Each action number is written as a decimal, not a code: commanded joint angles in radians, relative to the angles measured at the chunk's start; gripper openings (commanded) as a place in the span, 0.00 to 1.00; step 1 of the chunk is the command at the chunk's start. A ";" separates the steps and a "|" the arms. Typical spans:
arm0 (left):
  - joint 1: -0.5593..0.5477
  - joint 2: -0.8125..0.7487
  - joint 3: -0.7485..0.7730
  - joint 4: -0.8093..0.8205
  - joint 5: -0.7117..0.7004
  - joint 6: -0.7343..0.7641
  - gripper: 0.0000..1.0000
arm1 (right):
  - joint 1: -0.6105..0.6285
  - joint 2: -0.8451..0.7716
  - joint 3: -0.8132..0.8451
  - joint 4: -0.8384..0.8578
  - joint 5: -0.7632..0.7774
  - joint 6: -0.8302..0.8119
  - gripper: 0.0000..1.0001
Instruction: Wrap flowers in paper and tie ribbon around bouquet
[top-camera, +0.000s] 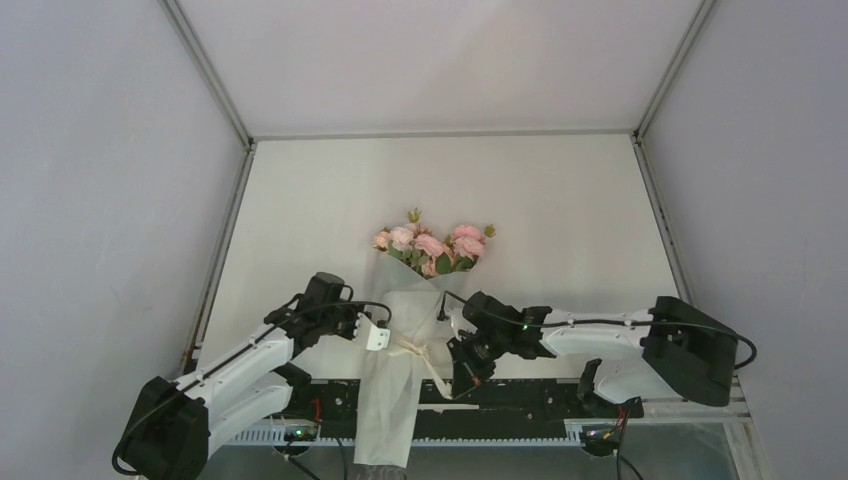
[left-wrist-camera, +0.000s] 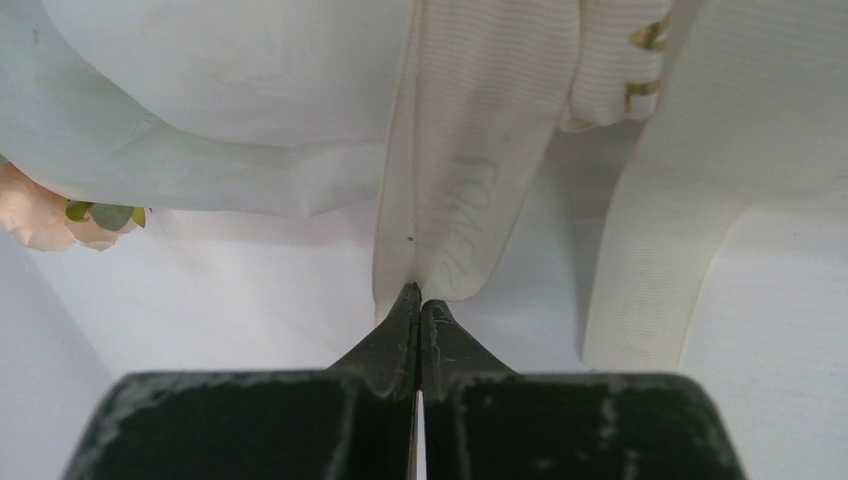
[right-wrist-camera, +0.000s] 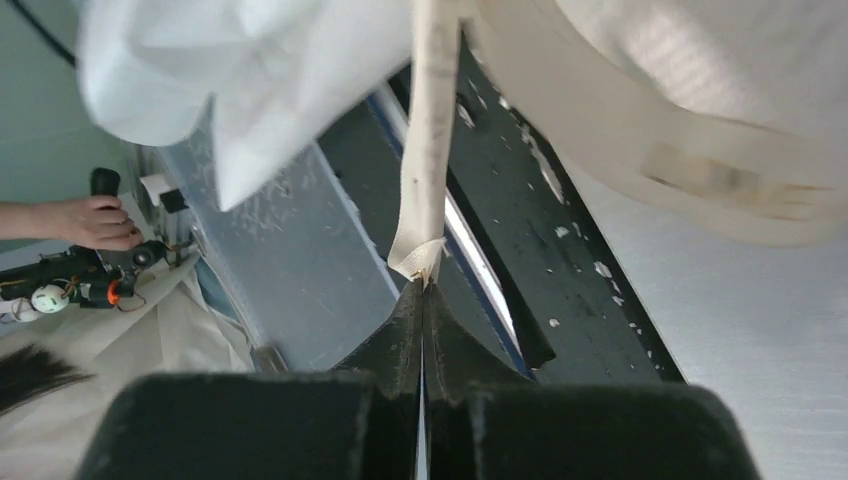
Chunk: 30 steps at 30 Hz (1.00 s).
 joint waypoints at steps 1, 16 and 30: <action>0.002 0.003 -0.021 0.026 -0.038 0.016 0.00 | 0.030 0.048 0.008 -0.058 -0.044 0.004 0.00; -0.094 0.011 0.074 -0.011 0.057 -0.070 0.01 | -0.436 -0.080 0.055 0.106 0.210 0.032 0.42; 0.015 0.394 0.227 0.477 0.202 0.174 0.00 | -0.495 0.506 0.487 0.414 0.342 0.053 0.32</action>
